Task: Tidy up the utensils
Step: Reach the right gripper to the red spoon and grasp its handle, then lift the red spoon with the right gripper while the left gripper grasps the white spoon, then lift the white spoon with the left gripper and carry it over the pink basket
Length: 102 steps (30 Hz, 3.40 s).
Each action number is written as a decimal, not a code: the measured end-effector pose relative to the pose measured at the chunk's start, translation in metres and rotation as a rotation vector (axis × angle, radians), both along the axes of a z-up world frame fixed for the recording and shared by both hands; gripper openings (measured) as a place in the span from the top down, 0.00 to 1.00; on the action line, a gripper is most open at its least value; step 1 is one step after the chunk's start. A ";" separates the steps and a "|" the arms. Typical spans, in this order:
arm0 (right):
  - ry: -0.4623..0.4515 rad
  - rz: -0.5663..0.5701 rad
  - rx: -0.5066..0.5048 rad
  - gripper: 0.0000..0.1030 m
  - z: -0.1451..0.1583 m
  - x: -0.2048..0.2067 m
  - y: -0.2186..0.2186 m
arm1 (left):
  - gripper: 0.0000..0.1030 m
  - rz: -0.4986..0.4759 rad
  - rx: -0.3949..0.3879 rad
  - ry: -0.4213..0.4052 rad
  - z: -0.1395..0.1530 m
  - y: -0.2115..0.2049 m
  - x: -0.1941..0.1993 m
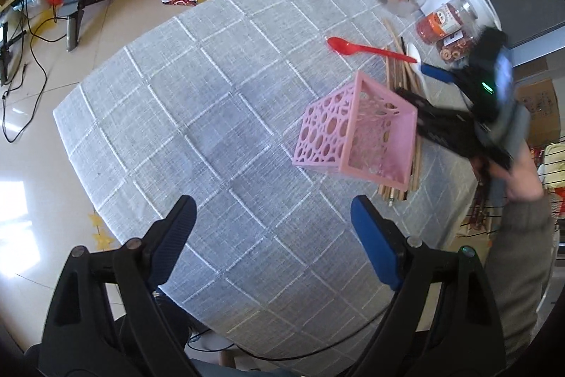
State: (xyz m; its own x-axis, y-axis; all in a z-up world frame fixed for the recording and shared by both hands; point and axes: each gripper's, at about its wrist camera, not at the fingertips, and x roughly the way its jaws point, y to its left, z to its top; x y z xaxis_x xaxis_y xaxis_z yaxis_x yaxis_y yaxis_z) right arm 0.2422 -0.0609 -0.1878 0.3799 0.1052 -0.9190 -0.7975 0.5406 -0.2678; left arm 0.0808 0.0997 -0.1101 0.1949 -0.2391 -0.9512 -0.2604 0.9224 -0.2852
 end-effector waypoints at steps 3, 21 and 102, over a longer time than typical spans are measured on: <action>0.020 0.038 0.002 0.44 -0.009 0.021 0.013 | 0.14 -0.002 -0.015 0.004 -0.002 0.004 0.004; 0.095 0.024 0.048 0.97 0.004 0.015 0.010 | 0.14 -0.036 -0.031 -0.021 -0.002 -0.015 0.007; -0.097 -0.671 0.683 0.96 0.156 -0.089 -0.183 | 0.90 -0.150 0.116 -0.740 0.060 -0.060 0.054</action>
